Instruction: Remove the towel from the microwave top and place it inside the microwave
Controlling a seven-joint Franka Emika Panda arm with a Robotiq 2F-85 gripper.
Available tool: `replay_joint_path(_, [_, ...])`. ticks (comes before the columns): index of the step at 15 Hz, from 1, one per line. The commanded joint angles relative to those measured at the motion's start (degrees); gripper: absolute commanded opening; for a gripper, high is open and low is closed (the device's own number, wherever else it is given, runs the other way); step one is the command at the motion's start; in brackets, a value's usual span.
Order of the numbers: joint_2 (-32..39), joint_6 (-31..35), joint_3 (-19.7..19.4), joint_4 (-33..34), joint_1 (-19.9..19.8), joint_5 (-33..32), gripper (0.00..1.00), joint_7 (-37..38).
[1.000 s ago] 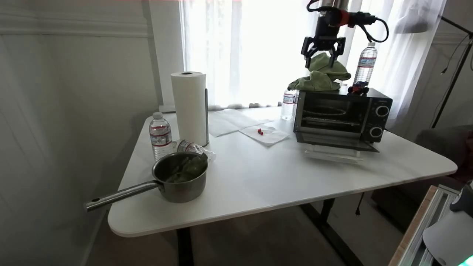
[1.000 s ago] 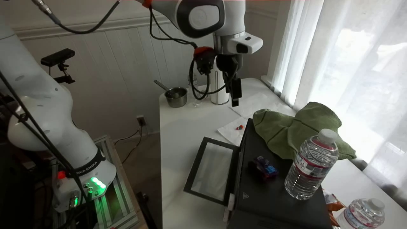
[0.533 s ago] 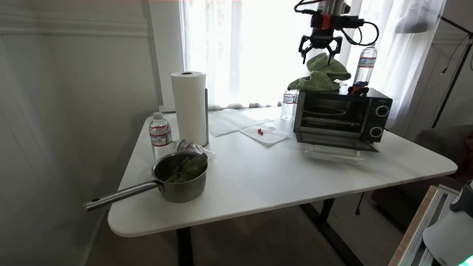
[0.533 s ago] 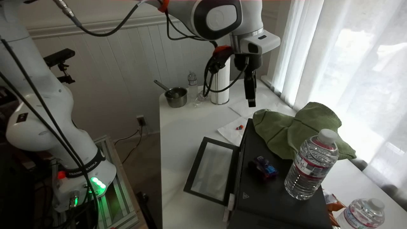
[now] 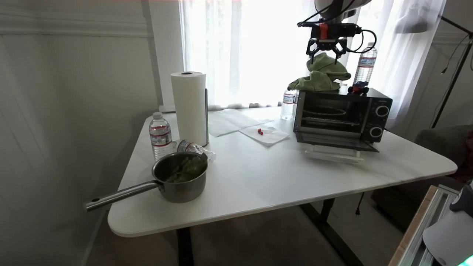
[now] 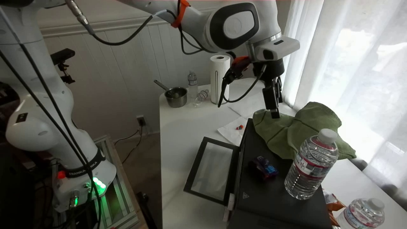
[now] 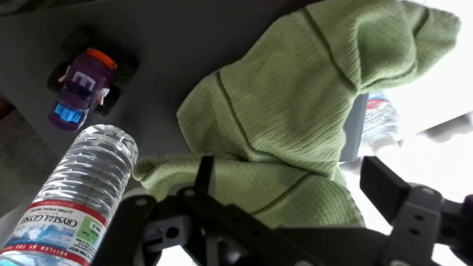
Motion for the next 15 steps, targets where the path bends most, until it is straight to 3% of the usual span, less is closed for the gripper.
replay_joint_path(1, [4.82, 3.88, -1.09, 3.17, -0.16, -1.67, 1.0, 2.94])
replay_joint_path(7, [11.88, 11.13, -4.4, 5.23, 1.54, -2.94, 1.0, 5.44])
replay_joint_path(8, [12.91, 11.88, -4.9, 5.61, 1.81, -2.76, 0.75, 5.67])
replay_joint_path(10, [14.49, 12.9, -5.98, 6.21, 2.44, -2.36, 0.66, 6.11])
replay_joint_path(15, [15.44, 10.55, -7.24, 6.73, 4.05, -1.3, 0.3, 6.59])
